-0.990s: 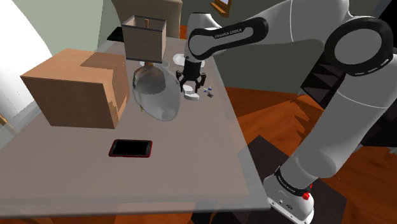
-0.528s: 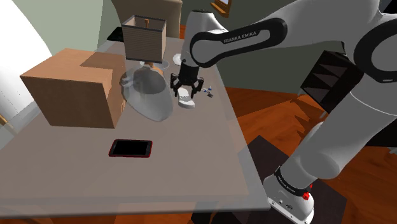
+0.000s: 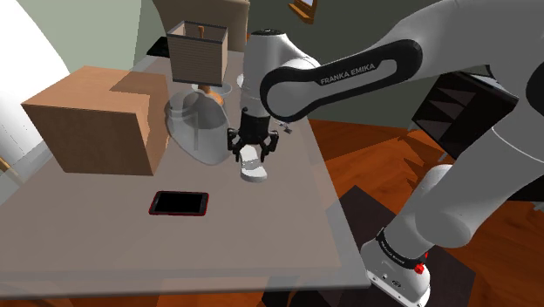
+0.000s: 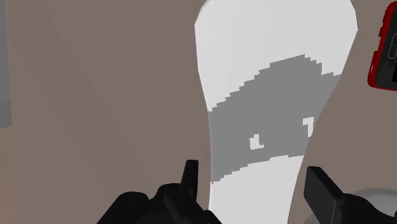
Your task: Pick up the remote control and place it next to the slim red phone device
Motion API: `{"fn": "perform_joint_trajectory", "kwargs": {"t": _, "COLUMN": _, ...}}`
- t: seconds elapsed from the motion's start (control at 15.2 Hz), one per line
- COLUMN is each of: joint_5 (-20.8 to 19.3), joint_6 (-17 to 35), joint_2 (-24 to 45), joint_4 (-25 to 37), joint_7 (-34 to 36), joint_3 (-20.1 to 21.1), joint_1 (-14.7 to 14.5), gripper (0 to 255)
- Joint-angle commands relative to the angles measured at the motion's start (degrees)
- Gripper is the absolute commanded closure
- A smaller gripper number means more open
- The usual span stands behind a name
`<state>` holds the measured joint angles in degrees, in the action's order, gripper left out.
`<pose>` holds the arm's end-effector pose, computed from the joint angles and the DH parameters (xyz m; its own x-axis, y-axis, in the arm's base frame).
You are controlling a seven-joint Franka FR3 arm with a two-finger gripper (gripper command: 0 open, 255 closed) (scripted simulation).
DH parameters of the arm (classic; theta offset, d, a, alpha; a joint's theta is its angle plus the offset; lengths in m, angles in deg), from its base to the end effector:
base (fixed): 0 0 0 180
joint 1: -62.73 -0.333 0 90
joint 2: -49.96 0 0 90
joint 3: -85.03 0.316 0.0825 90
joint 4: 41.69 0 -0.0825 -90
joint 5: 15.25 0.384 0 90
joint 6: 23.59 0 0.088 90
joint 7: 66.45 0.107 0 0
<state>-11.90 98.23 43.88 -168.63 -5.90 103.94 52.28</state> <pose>0.4429 0.2546 0.4213 0.8384 -0.5450 -0.0081 -0.5450 -0.8382 -0.0176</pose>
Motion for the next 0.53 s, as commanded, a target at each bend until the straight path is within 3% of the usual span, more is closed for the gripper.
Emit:
{"fn": "perform_joint_trajectory", "kwargs": {"t": 0.0, "joint_5": 0.46, "joint_6": -0.07, "joint_2": -0.77, "joint_4": -0.58, "joint_7": 2.92, "joint_3": 1.69, "joint_1": -1.45, "gripper": 255}}
{"fn": "perform_joint_trajectory", "kwargs": {"t": 0.46, "joint_5": 1.81, "joint_6": 0.07, "joint_2": -2.26, "joint_4": -1.7, "joint_7": 12.35, "joint_3": 7.35, "joint_1": -6.02, "gripper": 255}}
